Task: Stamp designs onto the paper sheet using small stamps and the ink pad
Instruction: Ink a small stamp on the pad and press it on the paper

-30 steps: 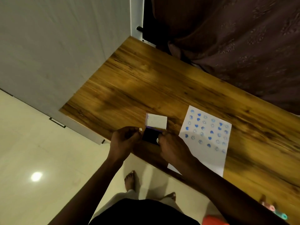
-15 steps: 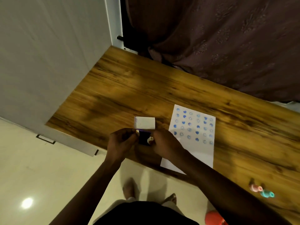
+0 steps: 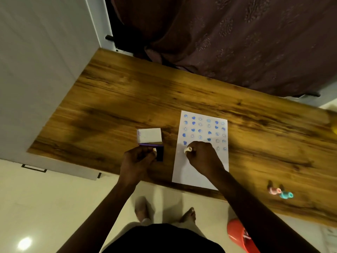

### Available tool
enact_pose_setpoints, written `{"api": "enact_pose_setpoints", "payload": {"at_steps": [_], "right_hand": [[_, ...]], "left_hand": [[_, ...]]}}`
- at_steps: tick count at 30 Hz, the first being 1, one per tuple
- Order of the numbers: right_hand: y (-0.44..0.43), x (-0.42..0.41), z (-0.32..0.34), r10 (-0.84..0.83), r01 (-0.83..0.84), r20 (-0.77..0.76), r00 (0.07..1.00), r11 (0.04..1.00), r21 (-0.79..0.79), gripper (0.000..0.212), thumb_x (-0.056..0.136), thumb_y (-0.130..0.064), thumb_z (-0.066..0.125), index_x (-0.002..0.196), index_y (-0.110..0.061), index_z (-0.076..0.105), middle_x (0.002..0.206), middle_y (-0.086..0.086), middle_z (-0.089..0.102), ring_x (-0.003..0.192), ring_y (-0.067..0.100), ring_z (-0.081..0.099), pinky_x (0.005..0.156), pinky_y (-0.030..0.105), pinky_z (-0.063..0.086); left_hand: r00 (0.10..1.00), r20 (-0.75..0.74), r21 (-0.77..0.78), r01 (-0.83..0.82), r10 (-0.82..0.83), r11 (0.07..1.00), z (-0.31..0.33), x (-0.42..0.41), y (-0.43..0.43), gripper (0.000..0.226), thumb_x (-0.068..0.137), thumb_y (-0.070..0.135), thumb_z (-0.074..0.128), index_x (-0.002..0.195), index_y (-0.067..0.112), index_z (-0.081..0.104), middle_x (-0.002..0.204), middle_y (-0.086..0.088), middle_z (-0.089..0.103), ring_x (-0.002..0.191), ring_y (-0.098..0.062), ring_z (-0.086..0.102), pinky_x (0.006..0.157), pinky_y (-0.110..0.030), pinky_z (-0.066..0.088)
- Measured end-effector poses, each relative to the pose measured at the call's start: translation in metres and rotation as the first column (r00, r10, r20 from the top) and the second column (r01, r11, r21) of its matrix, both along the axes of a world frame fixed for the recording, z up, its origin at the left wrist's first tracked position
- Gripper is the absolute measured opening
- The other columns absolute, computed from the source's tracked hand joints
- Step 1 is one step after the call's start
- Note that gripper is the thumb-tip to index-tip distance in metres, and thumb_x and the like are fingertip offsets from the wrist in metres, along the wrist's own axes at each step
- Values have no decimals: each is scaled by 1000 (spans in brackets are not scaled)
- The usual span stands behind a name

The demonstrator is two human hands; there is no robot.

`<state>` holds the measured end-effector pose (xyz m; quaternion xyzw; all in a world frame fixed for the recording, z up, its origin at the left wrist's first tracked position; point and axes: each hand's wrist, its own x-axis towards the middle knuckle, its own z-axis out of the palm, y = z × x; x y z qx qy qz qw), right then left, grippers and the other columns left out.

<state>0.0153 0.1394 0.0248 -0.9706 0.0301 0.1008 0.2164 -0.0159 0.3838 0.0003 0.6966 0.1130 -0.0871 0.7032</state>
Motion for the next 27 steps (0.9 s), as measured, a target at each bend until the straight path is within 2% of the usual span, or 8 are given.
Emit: {"api": "enact_pose_setpoints", "payload": {"at_steps": [3,8,11,18,21,24,27], "right_hand": [[7,-1,-1,42,-41,39,998,998,-40,26,97,-38,61,112,-17,68,111,2,73,102,18,70,94,28,55],[14,5,-3,113,-103,78,991,988,-118,27,97,-37,61,112,-16,67,110,3,74,101,19,71,92,29,56],[15,6,-5,133,-124,52,990,981,-151,27,97,-37,60,113,-16,67,111,3,74,103,19,70,94,29,55],[16,5,-11,111,-99,67,992,983,-156,28,97,-36,62,113,-14,68,106,5,74,100,21,71,90,29,57],[19,3,-13,98,-83,88,991,984,-155,28,95,-33,66,113,-12,69,104,7,75,98,24,73,88,31,59],[20,2,-15,78,-62,104,992,988,-142,29,93,-32,67,114,-11,68,105,7,75,99,24,73,88,31,58],[19,2,-14,68,-52,106,992,989,-141,33,93,-35,68,117,-13,67,110,5,75,103,24,72,91,31,57]], "left_hand": [[1000,-20,52,5,-4,999,-3,3,-2,16,90,20,77,105,22,77,106,14,79,102,-7,74,89,-41,63],[1000,-26,63,-7,9,998,-4,9,-1,22,89,19,78,111,16,75,105,12,80,97,-11,77,75,-26,64],[998,-58,28,-31,33,999,-3,11,-1,28,89,17,79,116,14,74,107,7,80,98,-16,78,74,-28,64],[997,-70,40,-19,21,999,-4,11,-4,35,89,18,78,122,12,70,121,-2,75,108,-19,74,85,-37,64],[997,-72,28,-23,25,999,1,13,-6,31,89,17,78,119,21,71,118,5,75,107,-16,74,87,-38,64],[998,-67,7,-10,11,1000,4,13,-9,39,90,15,77,128,13,66,122,-4,73,110,-22,73,92,-47,62],[999,-46,-9,-6,5,1000,10,13,-12,44,90,12,76,132,10,63,123,-8,72,111,-26,72,92,-45,62]]}}
